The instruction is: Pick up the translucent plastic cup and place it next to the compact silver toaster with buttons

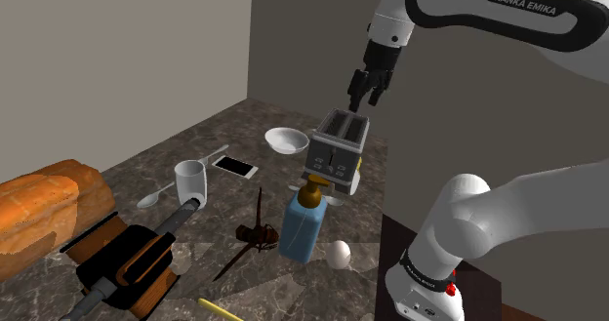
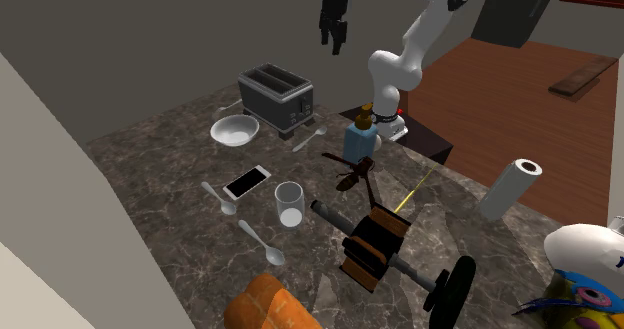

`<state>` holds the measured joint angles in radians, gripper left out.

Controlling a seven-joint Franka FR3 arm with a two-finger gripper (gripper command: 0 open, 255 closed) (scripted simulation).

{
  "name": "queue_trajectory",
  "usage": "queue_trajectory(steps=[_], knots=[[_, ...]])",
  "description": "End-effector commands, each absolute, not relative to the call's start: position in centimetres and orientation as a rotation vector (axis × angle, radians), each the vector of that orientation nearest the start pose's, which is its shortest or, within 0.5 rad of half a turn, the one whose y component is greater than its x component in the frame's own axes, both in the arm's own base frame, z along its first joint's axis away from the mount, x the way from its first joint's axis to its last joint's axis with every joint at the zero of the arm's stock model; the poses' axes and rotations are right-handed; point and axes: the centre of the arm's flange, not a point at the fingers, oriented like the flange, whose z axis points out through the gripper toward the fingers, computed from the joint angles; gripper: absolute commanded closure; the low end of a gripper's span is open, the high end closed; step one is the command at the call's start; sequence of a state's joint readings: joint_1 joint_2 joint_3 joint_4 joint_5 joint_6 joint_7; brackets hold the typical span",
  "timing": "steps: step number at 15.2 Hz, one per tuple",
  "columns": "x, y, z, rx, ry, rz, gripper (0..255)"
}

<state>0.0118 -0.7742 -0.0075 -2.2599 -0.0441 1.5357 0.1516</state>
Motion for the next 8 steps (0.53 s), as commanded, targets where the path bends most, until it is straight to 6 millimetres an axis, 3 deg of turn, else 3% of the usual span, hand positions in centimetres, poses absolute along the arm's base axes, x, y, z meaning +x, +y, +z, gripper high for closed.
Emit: queue_trajectory(steps=[1, 8], knots=[[30.7, -0.4, 62.9, -3.167, 0.235, -0.084, 0], [37.0, 4.8, 58.6, -3.17, 0.213, -0.083, 0]])
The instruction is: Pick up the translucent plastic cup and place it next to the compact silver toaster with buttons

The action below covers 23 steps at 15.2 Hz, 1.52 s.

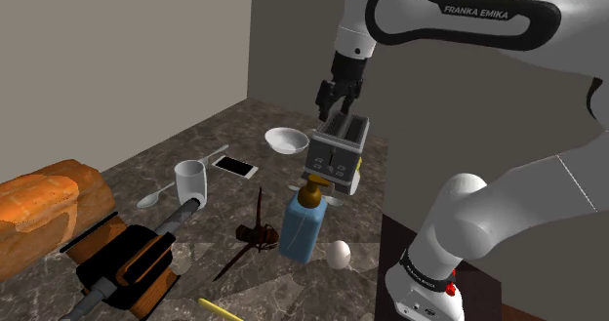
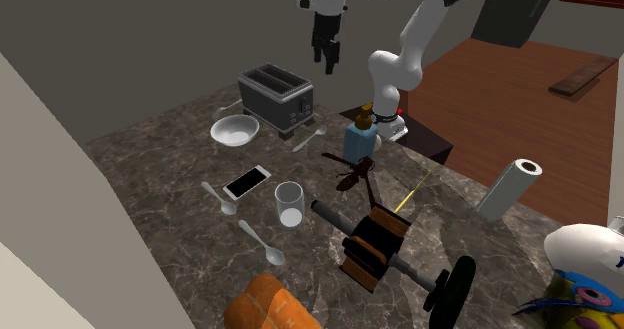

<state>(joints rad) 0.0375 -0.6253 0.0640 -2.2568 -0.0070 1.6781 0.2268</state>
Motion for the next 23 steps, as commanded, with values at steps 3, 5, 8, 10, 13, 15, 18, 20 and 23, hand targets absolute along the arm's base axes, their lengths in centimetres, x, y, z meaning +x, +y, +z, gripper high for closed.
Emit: queue_trajectory(steps=[3, 5, 8, 10, 13, 15, 18, 20, 23], knots=[[39.6, 7.1, 56.8, -3.171, 0.204, -0.083, 0], [41.4, 8.7, 55.5, -3.172, 0.198, -0.083, 0], [44.0, 11.0, 53.7, -3.173, 0.189, -0.083, 0], [45.8, 12.5, 52.5, -3.174, 0.183, -0.083, 0], [48.4, 14.9, 50.6, -3.175, 0.174, -0.083, 0], [50.1, 16.4, 49.4, -3.176, 0.168, -0.082, 0], [52.7, 18.8, 47.5, -3.177, 0.159, -0.082, 0], [54.5, 20.4, 46.3, -3.178, 0.153, -0.082, 0], [57.0, 22.7, 44.4, -3.179, 0.144, -0.082, 0]])
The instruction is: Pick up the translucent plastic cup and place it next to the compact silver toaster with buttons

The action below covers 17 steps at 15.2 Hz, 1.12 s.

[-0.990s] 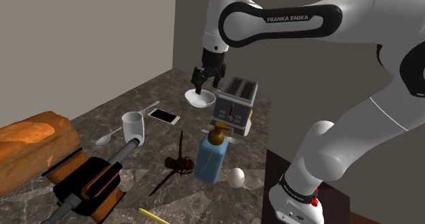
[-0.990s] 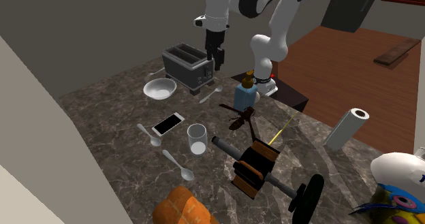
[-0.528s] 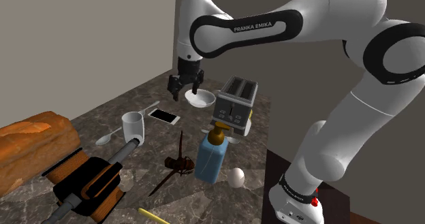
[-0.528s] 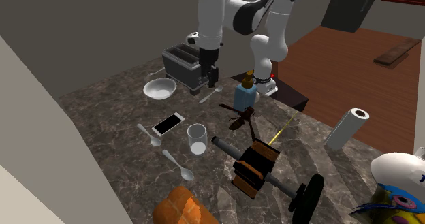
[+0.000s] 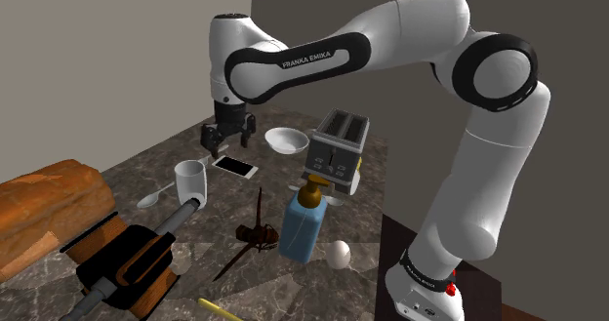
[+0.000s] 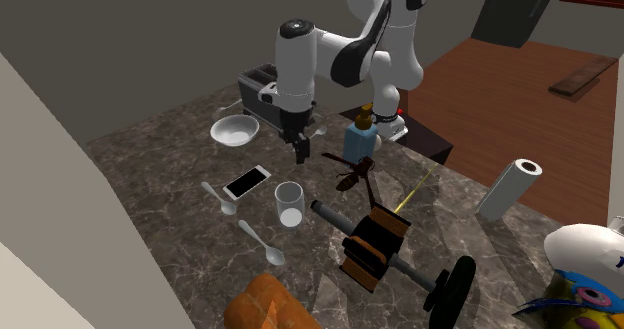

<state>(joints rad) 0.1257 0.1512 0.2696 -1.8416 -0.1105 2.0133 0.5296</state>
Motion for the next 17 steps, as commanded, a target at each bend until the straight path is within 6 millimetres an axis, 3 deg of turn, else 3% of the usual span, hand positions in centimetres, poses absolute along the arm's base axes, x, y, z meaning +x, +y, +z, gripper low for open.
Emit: queue_trajectory(steps=[1, 6, 13, 17], knots=[[57.9, 23.5, 43.8, -3.18, 0.14, -0.082, 0], [61.8, 27.2, 40.9, -3.182, 0.126, -0.081, 0], [62.0, 27.1, 37.3, -3.182, 0.126, -0.081, 0], [62.0, 27.0, 36.9, -3.182, 0.126, -0.081, 0]])
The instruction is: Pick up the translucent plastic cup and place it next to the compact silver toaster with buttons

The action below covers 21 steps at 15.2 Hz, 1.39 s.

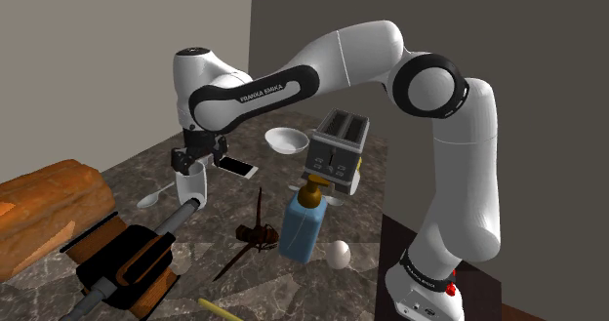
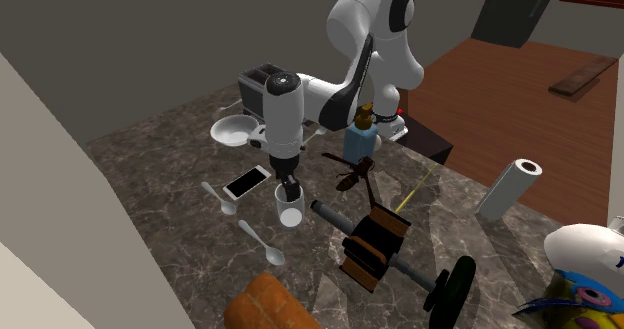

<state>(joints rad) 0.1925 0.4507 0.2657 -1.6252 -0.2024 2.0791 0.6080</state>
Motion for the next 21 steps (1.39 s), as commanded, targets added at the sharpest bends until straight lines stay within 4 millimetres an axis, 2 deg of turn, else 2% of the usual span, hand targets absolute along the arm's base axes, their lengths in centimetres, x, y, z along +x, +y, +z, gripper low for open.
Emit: queue_trajectory(steps=[1, 4, 5, 14, 21], knots=[[62.0, 27.0, 36.9, -3.182, 0.126, -0.081, 0], [62.0, 27.0, 37.0, -3.182, 0.126, -0.081, 0], [62.0, 27.0, 37.0, -3.182, 0.126, -0.081, 255], [62.0, 27.0, 36.9, -3.182, 0.126, -0.081, 255], [62.0, 27.0, 40.6, -3.182, 0.126, -0.081, 255]])
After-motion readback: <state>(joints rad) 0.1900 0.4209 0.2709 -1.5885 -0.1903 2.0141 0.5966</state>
